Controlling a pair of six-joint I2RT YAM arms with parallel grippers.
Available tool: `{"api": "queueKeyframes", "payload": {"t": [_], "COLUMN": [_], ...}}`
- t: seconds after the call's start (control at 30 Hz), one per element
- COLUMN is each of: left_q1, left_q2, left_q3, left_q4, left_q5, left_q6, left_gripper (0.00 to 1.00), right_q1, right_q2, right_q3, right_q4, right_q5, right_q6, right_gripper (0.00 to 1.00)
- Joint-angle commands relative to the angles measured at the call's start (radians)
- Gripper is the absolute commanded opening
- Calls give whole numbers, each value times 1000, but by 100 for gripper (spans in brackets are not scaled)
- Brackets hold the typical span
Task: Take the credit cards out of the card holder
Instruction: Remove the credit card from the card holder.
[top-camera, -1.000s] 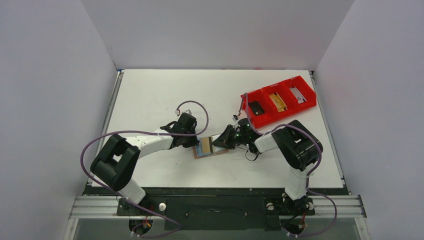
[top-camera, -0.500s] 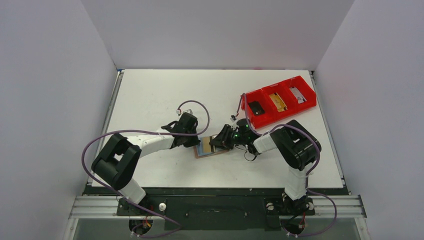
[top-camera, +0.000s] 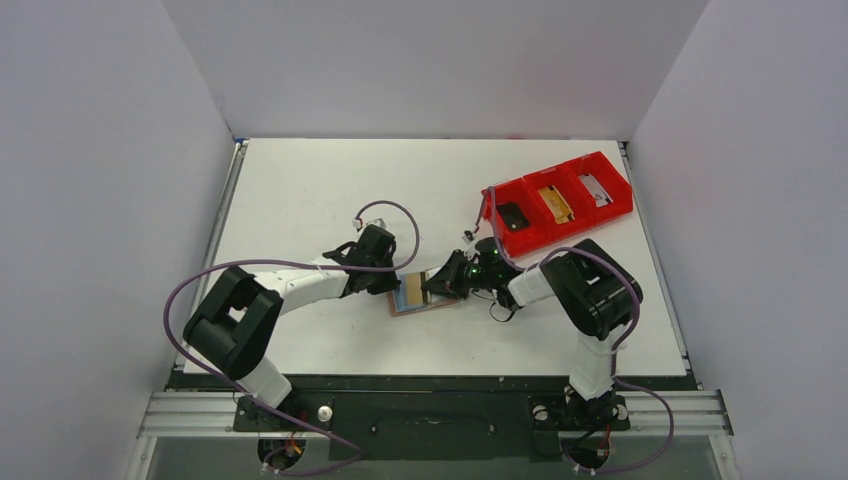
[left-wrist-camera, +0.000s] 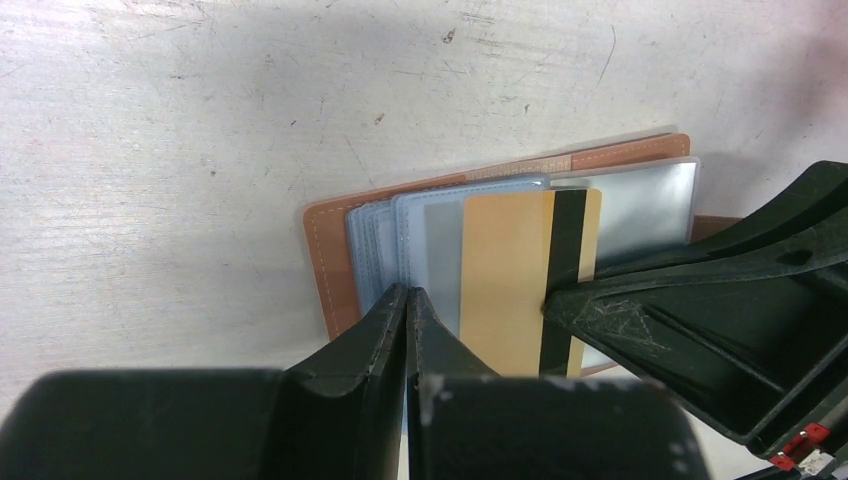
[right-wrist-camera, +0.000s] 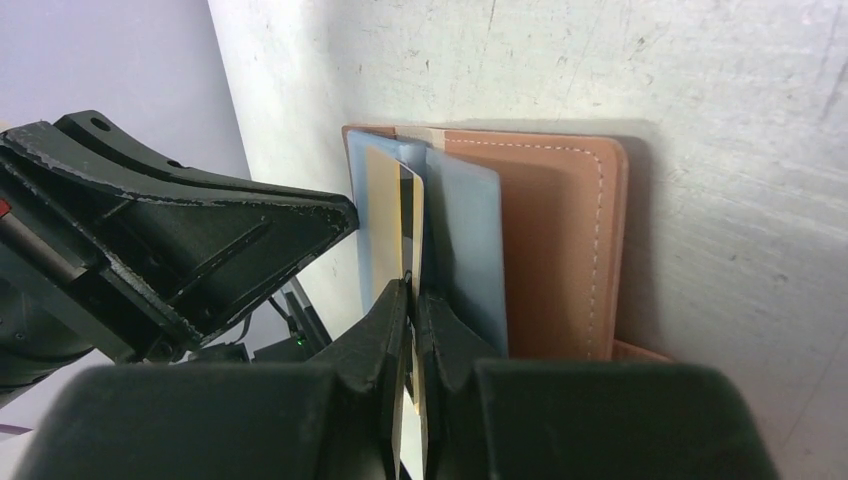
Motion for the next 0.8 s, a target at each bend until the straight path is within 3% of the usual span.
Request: {"api": "queueKeyframes", "payload": {"t": [0.0,0.77], "left_q1": [-5,-3], "left_q2": [65,9], "left_q3": [-39,11], "left_q4": [-117,-147], "left_q5": [-25,-17], "left_q6": [23,52], "left_gripper": [0,0], "right_q1": [-22,-81], "right_q2": [-47,-224], "right_q3": [-23,-38], "right_q4": [6,-227], "right_q5": [24,61], "right_q6": [-52,-185], "right_gripper": [0,0]}}
